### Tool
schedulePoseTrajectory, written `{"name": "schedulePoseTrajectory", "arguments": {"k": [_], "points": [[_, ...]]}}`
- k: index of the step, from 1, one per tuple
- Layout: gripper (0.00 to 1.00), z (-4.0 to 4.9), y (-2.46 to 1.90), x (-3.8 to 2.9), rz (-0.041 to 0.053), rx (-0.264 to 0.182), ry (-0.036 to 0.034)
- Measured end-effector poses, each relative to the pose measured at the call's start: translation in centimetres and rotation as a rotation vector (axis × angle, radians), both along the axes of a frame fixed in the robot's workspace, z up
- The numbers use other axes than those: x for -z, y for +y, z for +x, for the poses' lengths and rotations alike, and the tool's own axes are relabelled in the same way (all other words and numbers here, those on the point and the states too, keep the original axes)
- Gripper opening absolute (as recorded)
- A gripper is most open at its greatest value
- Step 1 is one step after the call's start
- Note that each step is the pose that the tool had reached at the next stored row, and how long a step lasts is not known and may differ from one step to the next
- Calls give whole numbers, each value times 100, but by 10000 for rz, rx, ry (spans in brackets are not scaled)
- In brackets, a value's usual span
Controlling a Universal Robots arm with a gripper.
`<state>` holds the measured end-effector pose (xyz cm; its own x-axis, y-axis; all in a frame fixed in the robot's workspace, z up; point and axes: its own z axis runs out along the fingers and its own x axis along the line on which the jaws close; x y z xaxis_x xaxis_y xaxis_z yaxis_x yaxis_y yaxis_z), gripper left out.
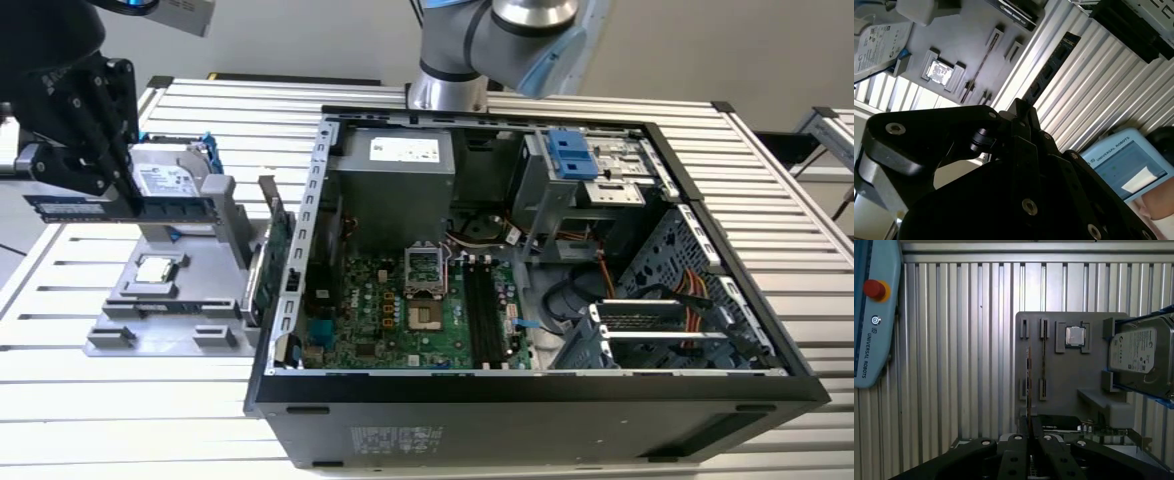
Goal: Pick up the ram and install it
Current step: 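Pick up the ram and move it above insertion slot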
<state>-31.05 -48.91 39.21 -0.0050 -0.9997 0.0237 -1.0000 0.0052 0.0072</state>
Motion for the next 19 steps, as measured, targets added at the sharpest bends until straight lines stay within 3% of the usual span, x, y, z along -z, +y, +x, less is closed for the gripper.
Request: {"name": "schedulePoseTrajectory", "arguments": {"k": [19], "points": [[0, 120, 0, 0, 0, 0, 1]]}}
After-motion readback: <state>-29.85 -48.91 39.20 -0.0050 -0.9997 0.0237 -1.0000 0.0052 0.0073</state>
